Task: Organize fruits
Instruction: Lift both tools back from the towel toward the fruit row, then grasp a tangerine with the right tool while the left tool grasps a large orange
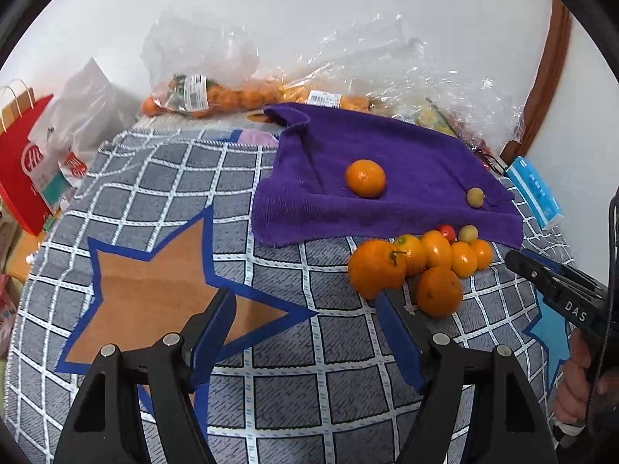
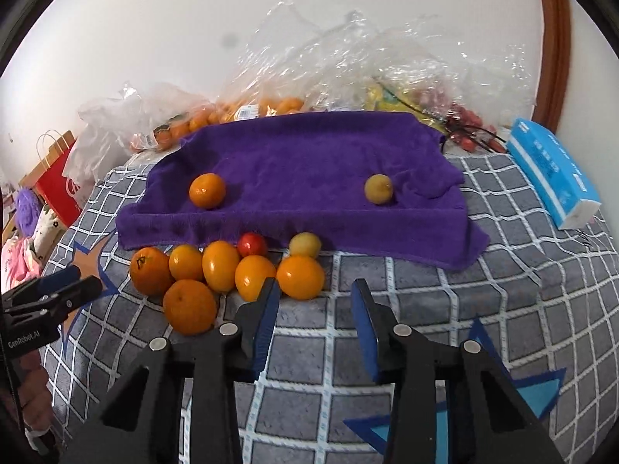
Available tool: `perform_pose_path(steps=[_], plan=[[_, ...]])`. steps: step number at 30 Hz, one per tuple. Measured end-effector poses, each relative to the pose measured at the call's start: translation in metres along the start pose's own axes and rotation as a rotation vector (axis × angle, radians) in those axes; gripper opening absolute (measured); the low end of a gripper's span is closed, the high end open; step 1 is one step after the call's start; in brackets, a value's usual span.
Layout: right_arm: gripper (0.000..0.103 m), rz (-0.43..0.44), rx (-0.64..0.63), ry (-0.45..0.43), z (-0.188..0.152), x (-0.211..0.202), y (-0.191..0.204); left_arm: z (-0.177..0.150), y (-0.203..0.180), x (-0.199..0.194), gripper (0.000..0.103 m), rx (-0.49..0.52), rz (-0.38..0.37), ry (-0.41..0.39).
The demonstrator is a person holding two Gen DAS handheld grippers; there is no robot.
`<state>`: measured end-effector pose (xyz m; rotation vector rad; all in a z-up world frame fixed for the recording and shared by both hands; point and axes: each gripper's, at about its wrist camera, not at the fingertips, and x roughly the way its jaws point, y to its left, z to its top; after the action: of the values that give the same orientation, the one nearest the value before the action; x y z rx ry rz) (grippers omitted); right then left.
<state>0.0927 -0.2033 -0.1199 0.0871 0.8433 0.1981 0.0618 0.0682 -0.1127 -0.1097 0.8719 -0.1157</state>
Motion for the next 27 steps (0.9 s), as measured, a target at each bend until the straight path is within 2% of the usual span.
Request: perform_pose_path(steps=[9, 25, 27], plan=[[0.039, 0.003, -0.017, 0.043, -0.001, 0.031, 0.004, 0.0, -0.003, 0.015, 0.073, -0.007, -0.004, 0.048], [0.04, -0.014, -0.03, 0.047, 0.003, 0.046, 0.001, 0.0, -0.02, 0.019, 0.073, 0.05, -0.006, 0.085], [0.037, 0.0, -0.032, 0.053, 0.002, 0.048, 0.001, -0.001, -0.022, 0.018, 0.073, 0.055, -0.007, 0.085]])
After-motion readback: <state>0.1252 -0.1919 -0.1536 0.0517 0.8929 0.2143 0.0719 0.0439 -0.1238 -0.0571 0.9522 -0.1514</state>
